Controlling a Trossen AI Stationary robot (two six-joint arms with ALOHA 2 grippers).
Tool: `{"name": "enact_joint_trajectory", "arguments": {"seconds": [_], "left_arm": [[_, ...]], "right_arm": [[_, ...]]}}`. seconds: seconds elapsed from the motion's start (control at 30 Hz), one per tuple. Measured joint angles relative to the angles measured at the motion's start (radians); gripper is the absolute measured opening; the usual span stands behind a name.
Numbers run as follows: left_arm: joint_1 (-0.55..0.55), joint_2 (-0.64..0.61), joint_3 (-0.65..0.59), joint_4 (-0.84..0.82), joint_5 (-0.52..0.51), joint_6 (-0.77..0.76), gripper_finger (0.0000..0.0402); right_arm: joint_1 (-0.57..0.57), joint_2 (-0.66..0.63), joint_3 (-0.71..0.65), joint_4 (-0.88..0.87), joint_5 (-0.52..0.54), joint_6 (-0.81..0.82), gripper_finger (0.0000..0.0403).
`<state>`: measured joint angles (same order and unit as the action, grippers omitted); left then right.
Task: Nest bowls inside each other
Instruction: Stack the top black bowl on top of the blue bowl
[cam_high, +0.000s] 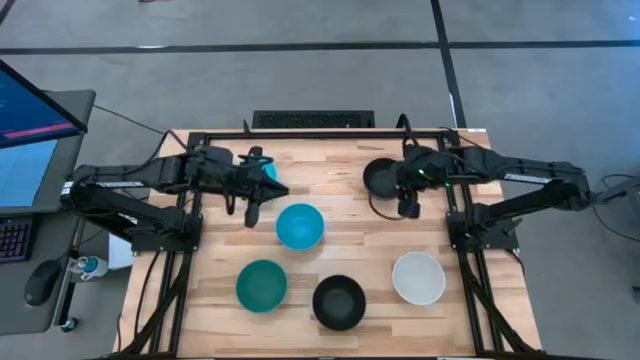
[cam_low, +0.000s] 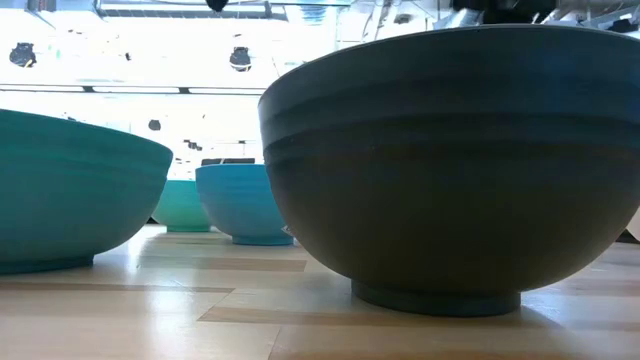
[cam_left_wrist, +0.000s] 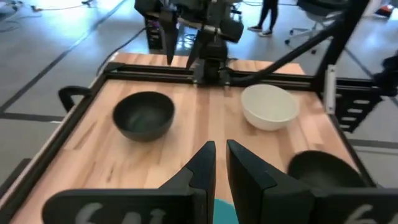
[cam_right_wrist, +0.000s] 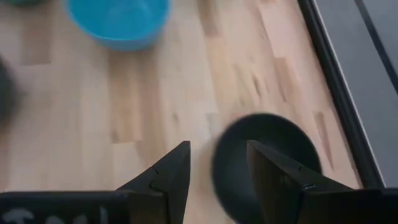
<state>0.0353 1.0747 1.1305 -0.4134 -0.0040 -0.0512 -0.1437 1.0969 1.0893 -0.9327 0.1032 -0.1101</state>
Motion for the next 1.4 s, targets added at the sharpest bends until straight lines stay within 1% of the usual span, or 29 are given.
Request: {"name": "enact_joint_trajectory", "arguments": {"seconds": [0.07, 0.13, 0.23, 0.3, 0.53, 0.67, 0.83, 0.97, 1.1, 1.4], "left_arm": [[0.015, 0.015, 0.0, 0.019, -0.006, 0.017, 0.0031], [0.03, 0.026, 0.0, 0.053, -0.044, 0.024, 0.0031], [0.048, 0.033, 0.0, 0.056, -0.139, 0.024, 0.0031], [0.056, 0.034, 0.0, 0.05, -0.159, 0.032, 0.0031], [0.071, 0.042, 0.0, 0.035, -0.139, 0.05, 0.0031], [0.088, 0.054, 0.0, 0.042, -0.137, 0.056, 0.0031], [0.108, 0.066, 0.0, 0.057, -0.069, 0.059, 0.0031], [0.112, 0.068, 0.0, 0.094, -0.057, 0.066, 0.0031], [0.115, 0.069, 0.0, 0.097, -0.055, 0.073, 0.0031], [0.115, 0.069, 0.0, 0.098, -0.057, 0.093, 0.0031]], "right_arm": [[-0.044, 0.021, -0.013, 0.002, 0.0, 0.005, 0.0182], [-0.081, 0.044, -0.034, 0.002, -0.014, 0.01, 0.0182], [-0.122, 0.086, -0.062, 0.0, -0.084, 0.012, 0.0182], [-0.137, 0.108, -0.081, 0.002, -0.12, 0.006, 0.0182], [-0.146, 0.194, -0.1, 0.017, -0.157, -0.027, 0.0182], [-0.146, 0.25, -0.1, 0.049, -0.159, -0.048, 0.0182], [-0.162, 0.326, -0.1, 0.063, -0.159, -0.056, 0.0182], [-0.181, 0.369, -0.1, 0.082, -0.159, -0.056, 0.0182], [-0.203, 0.383, -0.1, 0.111, -0.158, -0.056, 0.0182], [-0.239, 0.383, -0.1, 0.104, -0.158, -0.056, 0.0182]]}}
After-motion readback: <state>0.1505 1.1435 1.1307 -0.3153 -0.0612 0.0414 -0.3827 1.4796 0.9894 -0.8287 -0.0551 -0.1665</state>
